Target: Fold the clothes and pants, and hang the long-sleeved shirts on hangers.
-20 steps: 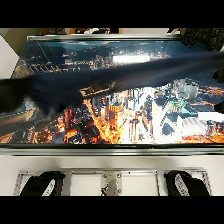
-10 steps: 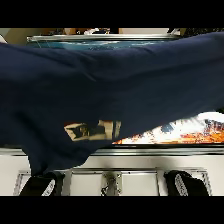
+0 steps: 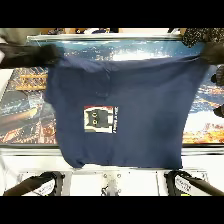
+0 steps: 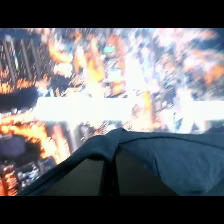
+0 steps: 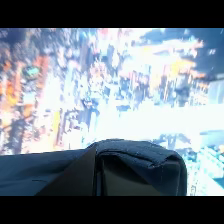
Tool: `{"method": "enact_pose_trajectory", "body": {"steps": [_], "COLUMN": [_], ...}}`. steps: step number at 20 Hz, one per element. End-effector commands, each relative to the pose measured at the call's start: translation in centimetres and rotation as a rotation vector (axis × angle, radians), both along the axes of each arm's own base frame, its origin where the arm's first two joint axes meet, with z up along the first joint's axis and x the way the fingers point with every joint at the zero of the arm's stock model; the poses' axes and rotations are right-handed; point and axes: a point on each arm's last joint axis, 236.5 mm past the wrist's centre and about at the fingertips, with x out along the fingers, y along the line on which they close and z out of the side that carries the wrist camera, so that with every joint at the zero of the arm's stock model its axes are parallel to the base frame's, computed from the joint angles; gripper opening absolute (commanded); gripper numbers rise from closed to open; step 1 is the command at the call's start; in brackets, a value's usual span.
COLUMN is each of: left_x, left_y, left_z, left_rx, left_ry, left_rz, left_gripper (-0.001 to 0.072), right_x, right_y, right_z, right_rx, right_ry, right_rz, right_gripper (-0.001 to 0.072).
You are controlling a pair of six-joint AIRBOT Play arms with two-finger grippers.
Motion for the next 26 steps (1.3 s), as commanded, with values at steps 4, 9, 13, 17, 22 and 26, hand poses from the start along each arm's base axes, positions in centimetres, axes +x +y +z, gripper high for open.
{"method": "enact_pose_trajectory", "body": {"steps": [4,9,13,17,22,26], "left_x": [9.8,11.8,10.4,7.6,2.9,0.3], "left_y": [2.2,2.9,3.6,3.1,3.4,3.5], "left_z": [-18.9,-21.2,-22.1,-23.9,-28.0,-30.4], "left_rx": [0.031,-0.112,-0.112,-0.100,-0.102,-0.104], "left_ry": [0.212,0.212,0.282,0.374,0.476,0.534], "left_rz": [0.067,0.091,0.072,0.030,0.063,0.078], "left_gripper": [0.0014,0.0014,0.0014,0.0014,0.0014,0.0015], "right_x": [9.1,10.5,9.4,5.5,0.1,-2.2], "right_y": [-0.7,-1.2,-1.4,-1.4,-0.6,0.1], "right_z": [-13.7,-17.5,-19.2,-22.9,-28.0,-30.6], "right_rx": [0.058,0.063,0.036,-0.005,-0.012,0.002], "right_ry": [0.142,0.178,0.243,0.383,0.527,0.603], "right_rz": [-0.063,-0.078,-0.071,-0.056,-0.047,-0.039], "right_gripper": [0.0010,0.0010,0.0010,0.0010,0.0010,0.0012]}}
